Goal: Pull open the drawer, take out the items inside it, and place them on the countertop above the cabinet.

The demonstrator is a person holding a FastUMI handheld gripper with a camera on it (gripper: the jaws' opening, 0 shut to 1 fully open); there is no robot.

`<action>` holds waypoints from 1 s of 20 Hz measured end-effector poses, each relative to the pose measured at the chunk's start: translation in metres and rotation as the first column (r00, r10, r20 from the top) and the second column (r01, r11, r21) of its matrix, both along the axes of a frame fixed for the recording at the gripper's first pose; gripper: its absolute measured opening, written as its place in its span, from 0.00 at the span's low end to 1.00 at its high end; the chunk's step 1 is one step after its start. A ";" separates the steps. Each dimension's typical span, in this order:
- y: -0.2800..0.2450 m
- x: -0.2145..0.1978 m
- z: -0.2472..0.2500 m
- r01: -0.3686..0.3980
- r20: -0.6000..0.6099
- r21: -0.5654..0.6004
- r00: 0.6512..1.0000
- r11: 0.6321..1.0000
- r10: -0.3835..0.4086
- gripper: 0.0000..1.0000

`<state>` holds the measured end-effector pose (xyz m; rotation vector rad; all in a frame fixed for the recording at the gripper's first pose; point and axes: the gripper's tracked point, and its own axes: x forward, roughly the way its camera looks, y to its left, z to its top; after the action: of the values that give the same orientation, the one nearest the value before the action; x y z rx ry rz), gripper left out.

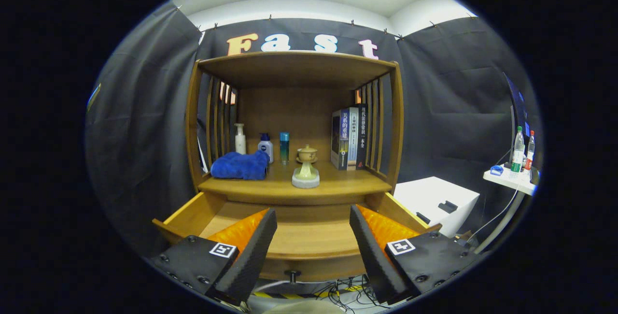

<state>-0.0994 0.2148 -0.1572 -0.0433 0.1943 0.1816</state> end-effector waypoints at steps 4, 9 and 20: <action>0.000 -0.014 -0.037 0.001 -0.049 -0.005 0.999 1.000 -0.001 0.97; 0.012 -0.022 -0.073 -0.030 -0.087 -0.038 0.996 0.999 0.027 0.98; 0.027 -0.007 -0.116 -0.038 -0.159 -0.011 0.987 0.999 0.035 0.96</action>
<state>-0.1068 0.2420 -0.2727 -0.0463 0.3535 0.2204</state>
